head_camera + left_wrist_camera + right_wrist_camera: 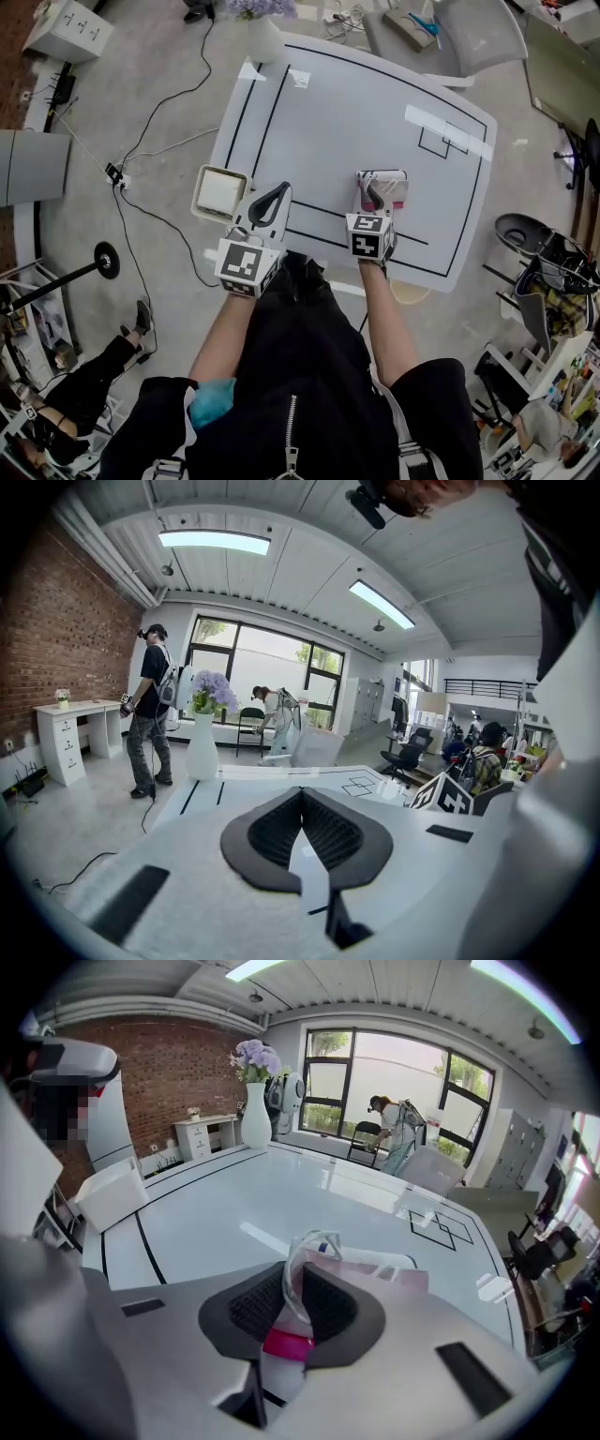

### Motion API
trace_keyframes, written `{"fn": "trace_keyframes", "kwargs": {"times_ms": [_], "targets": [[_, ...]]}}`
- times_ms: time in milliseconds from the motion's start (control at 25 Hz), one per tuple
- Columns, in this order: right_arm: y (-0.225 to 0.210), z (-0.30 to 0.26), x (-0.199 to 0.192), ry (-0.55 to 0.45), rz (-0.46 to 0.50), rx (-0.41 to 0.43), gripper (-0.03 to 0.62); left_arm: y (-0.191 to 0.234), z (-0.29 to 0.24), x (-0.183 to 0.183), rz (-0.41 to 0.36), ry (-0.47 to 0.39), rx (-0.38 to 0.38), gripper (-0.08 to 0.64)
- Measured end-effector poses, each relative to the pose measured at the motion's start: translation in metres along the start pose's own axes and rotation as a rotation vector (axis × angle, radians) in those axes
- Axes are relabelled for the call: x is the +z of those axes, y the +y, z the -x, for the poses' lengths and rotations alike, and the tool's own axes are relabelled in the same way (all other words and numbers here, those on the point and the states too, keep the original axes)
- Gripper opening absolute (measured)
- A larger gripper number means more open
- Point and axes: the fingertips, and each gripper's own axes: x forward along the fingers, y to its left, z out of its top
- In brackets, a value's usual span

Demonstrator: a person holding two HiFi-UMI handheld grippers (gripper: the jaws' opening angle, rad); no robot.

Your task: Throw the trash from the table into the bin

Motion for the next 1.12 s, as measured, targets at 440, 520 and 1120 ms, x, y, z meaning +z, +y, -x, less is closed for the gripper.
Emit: {"fn": "trace_keyframes", "kwargs": {"times_ms": [440, 520, 1120], "targets": [[0.002, -0.003, -0.001, -0.008, 0.003, 0.031, 0.041, 0.001, 0.003, -0.003, 0.007, 0.001, 0.009, 0.008], [0.002, -0.003, -0.002, -0.012, 0.009, 0.032, 0.040, 0.000, 0.003, -0.005, 0.006, 0.003, 0.009, 0.008], [0.004, 0.011, 0.002, -0.037, 0.006, 0.055, 0.028, -0.010, 0.000, -0.002, 0.002, 0.001, -0.013, 0.008]]}}
